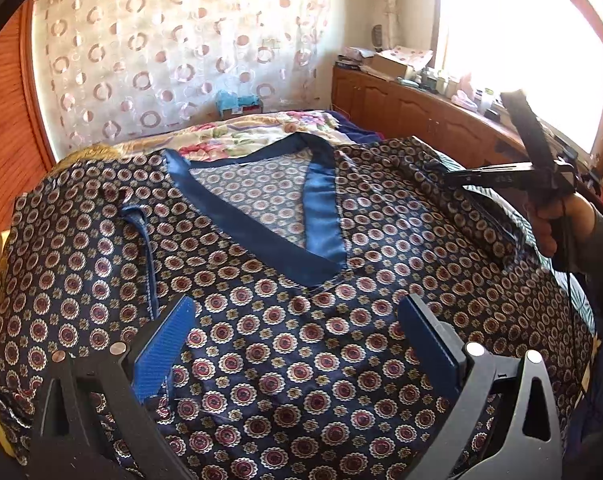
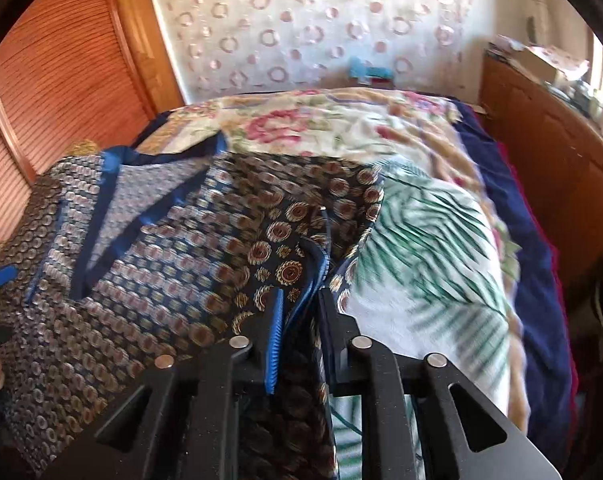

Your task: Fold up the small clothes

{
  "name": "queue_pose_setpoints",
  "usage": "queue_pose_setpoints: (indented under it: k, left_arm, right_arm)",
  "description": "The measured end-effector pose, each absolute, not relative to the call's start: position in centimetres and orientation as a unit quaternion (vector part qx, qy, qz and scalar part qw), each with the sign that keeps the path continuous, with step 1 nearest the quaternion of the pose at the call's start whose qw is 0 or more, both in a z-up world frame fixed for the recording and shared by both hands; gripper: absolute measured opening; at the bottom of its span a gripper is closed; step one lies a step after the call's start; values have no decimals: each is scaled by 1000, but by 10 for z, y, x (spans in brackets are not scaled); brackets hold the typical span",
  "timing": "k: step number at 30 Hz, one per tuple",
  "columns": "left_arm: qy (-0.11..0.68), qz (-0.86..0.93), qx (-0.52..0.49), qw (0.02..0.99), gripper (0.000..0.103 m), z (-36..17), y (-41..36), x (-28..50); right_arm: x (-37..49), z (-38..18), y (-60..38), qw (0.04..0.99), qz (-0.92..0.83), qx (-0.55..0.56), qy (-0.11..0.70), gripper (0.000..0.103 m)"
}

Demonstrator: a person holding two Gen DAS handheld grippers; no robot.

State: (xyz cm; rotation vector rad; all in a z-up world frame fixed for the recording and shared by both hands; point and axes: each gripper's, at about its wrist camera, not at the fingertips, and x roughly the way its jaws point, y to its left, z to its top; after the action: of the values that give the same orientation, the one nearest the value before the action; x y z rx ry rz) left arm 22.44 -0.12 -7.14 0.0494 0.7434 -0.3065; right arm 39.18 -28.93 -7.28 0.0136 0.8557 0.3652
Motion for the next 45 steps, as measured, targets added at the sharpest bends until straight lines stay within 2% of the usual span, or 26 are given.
queue_pose_setpoints:
  k: [6,9,11,12,21,25,27,32,36,40,45]
  left_arm:
    - [358,-142,11,923,102,-68,9,224]
    - [353,-136,13,926,102,-66,14,223]
    - [351,-133,8,927,102,-65,20,224]
    - [348,-131,5,928,102,-64,23,223]
    - [330,-100,4,939,102,-53,44,224]
    - [324,-77,13,943,102,-44,62,227]
    - [320,-65,19,945,102,-40,74,229]
    - [318,-31,13,947,95,-32,112,241]
    - [325,-16,-3,946,83,-28,140,253]
    - [345,2,-5,939,67,-30,165,272]
    - [375,24,-5,927,62,-35,189,305]
  right_arm:
    - [383,-63,-269,892,232,-18,388,17]
    - [381,-66,-272,895,224,-29,384,25]
    - [380,-69,-273,899,217,-36,378,41]
    - [379,-70,-277,901,213,-34,377,43]
    - [373,-63,-281,911,198,-33,360,47]
    - [389,-80,-281,912,145,-61,378,61]
    - [398,-91,-281,908,127,-78,392,62]
    - [416,-114,-284,900,104,-83,414,62]
    - [421,-119,-289,901,113,-53,415,64]
    - [426,-119,-288,898,118,-56,419,76]
    - [427,-116,-292,897,112,-50,424,84]
